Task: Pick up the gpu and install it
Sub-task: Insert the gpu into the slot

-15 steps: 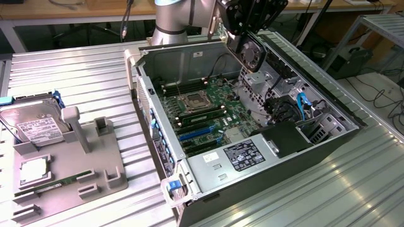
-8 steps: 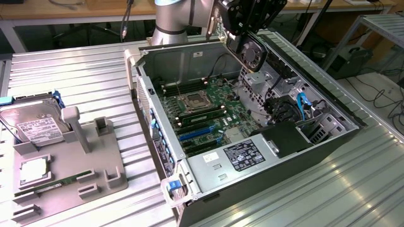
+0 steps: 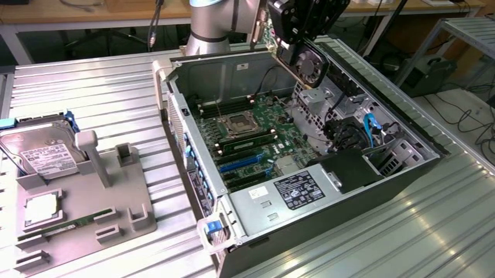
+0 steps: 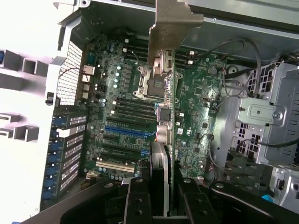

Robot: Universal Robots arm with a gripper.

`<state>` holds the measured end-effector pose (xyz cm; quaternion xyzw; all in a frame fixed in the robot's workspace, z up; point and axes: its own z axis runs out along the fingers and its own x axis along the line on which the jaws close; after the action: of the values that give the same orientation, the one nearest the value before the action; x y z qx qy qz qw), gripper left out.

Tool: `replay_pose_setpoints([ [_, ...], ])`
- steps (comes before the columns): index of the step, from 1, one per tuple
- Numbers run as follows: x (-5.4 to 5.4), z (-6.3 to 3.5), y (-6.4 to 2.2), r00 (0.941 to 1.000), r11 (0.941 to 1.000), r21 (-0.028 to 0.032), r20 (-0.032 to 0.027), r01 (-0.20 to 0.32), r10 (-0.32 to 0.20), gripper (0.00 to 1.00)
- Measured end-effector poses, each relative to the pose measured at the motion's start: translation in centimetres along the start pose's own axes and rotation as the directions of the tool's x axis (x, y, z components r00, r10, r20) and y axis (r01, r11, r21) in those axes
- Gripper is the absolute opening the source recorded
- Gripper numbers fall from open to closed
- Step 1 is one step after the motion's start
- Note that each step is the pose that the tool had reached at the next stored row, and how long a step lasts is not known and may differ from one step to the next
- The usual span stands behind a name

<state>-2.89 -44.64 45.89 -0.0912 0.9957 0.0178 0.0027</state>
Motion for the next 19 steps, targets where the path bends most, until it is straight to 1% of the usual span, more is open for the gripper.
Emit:
replay_pose_setpoints([
  [3,0.00,0.00,0.00,0.9999,0.9999,-0.0001,-0.0006,0.016,-0.016,0.28],
  [5,0.00,0.00,0.00,0.9999,0.9999,-0.0002,-0.0006,0.017,-0.017,0.28],
  [6,0.00,0.00,0.00,0.9993,0.9993,-0.0003,-0.0014,0.037,-0.037,0.28],
  [10,0.00,0.00,0.00,0.9982,0.9982,-0.0006,-0.0023,0.059,-0.059,0.28],
  [13,0.00,0.00,0.00,0.9960,0.9960,-0.0009,-0.0033,0.090,-0.090,0.28],
  [19,0.00,0.00,0.00,0.9918,0.9918,-0.0015,-0.0046,0.128,-0.128,0.28],
])
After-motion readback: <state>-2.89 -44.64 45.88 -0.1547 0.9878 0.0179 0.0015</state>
